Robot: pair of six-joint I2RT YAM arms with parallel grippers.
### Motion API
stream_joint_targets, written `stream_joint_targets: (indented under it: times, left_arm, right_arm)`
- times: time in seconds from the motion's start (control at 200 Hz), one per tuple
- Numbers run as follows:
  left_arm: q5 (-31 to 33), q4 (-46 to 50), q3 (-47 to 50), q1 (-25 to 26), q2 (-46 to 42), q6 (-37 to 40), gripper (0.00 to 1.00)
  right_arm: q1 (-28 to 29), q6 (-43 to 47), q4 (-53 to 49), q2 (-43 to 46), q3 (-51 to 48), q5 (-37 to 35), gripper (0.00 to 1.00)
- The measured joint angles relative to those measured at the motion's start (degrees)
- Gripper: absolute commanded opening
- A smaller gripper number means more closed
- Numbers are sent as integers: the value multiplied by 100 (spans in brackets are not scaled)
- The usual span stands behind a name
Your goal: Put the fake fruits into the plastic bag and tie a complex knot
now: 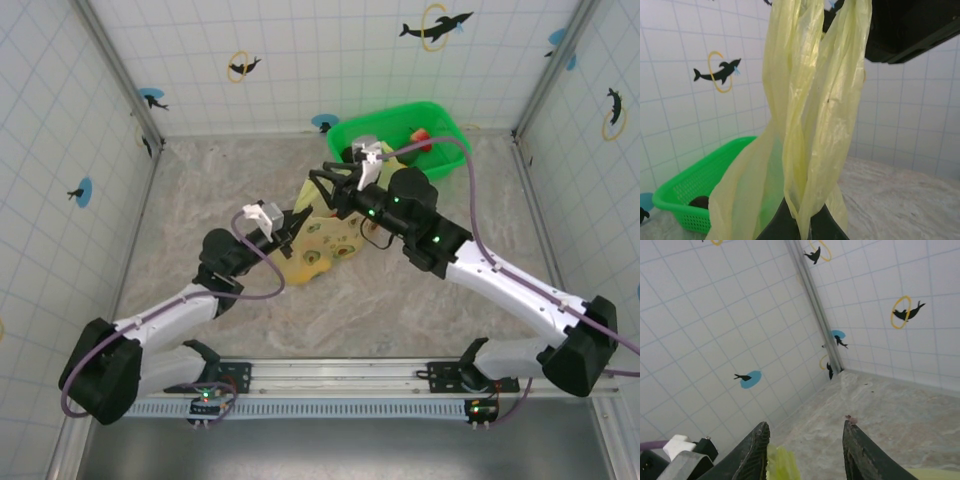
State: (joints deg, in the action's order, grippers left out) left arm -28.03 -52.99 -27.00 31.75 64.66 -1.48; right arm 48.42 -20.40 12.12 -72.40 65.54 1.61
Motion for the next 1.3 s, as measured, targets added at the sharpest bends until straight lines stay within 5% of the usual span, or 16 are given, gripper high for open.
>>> stream_joint_targets:
  times: [0.31,0.56,0.791,1.106,1.301]
  left_arm:
    - [-446,529,90,-909,-428,-317,0]
    - [-570,129,310,-1097,-509,-621,0]
    - [-651,-304,481,-1193,-511,-850,0]
    - [-739,-354,522,-1193,-619,-909,0]
    - [-741,-372,564,-1193,-697,-909,0]
  right_arm:
    - [-741,1200,-844,503,181,321,46]
    - [-1543,1853,-903,1001,168,452,64]
    - [-2124,1888,-907,479,-37,761,65]
    - [-2065,1611,-887,-380,203,1565,50]
    - [-1880,1639,-800,-715,780,1471,12]
